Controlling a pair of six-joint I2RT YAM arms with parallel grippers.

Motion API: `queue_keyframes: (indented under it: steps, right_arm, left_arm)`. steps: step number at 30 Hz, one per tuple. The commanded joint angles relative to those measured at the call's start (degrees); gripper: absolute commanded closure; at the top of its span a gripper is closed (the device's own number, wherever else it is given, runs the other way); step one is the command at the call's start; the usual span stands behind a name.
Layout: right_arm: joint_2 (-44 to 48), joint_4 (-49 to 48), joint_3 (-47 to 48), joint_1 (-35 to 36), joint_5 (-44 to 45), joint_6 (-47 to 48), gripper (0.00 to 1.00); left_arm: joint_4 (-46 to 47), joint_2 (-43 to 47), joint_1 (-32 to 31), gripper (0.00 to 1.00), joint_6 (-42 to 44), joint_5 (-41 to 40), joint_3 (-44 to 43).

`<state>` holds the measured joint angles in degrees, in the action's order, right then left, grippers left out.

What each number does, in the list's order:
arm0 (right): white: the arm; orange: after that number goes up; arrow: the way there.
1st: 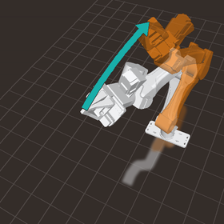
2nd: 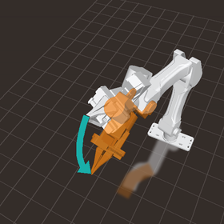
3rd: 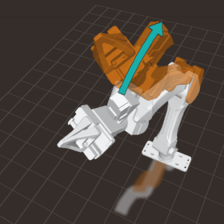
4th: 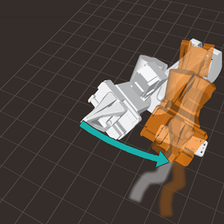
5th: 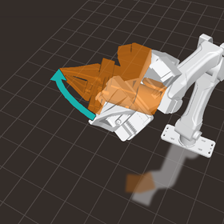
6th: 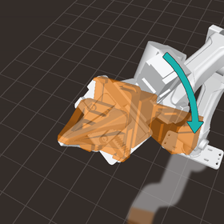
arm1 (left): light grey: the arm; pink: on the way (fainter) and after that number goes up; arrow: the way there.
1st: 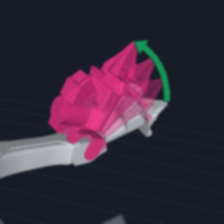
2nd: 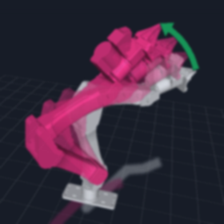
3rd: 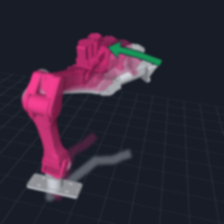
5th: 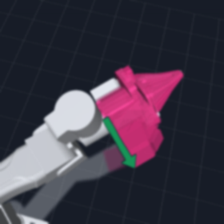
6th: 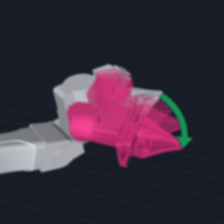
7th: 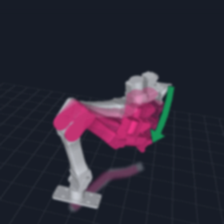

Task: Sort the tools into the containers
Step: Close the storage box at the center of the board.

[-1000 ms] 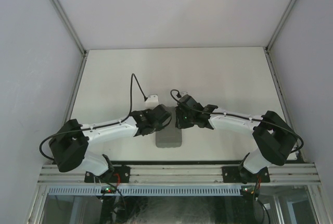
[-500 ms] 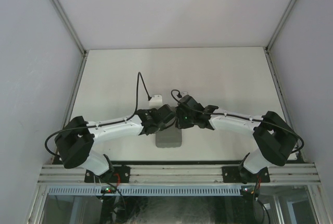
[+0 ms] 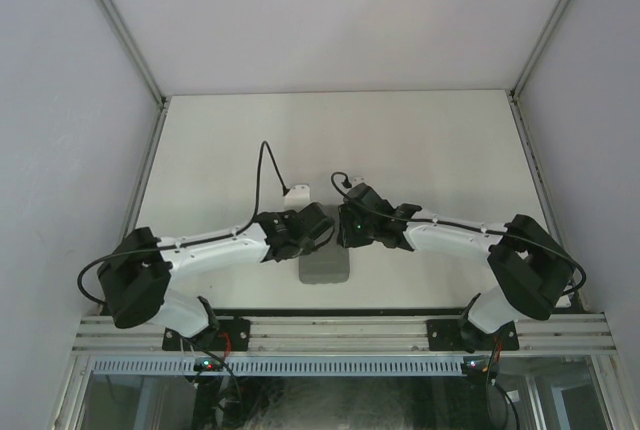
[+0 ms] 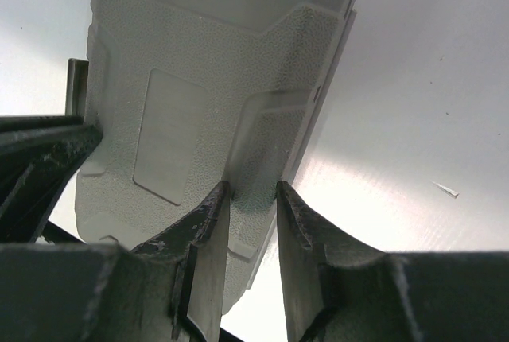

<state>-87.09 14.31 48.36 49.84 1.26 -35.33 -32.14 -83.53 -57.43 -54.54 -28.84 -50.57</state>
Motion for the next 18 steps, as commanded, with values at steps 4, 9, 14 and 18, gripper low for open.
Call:
queue_keyframes:
  steps: [4,9,14,18]
  right_arm:
    - [-2.1,0.7,-2.3,0.3,-2.2,-0.9,0.72]
    - [-2.3,0.5,-2.4,0.3,-2.4,-0.9,0.73]
    - [-2.4,0.3,-2.4,0.2,-2.6,-1.0,0.73]
    - [-2.5,0.5,-2.4,0.2,-2.6,-0.9,0.73]
  left_arm:
    - [0.9,8.9,-0.1,0.65,2.7,5.3,1.2]
    - [1.8,17.1,2.1,0.47,1.9,4.5,4.5]
    - [5.3,21.8,6.2,0.27,-0.7,7.8,11.4]
    - [10.9,22.2,8.8,0.12,-3.7,12.6,16.5]
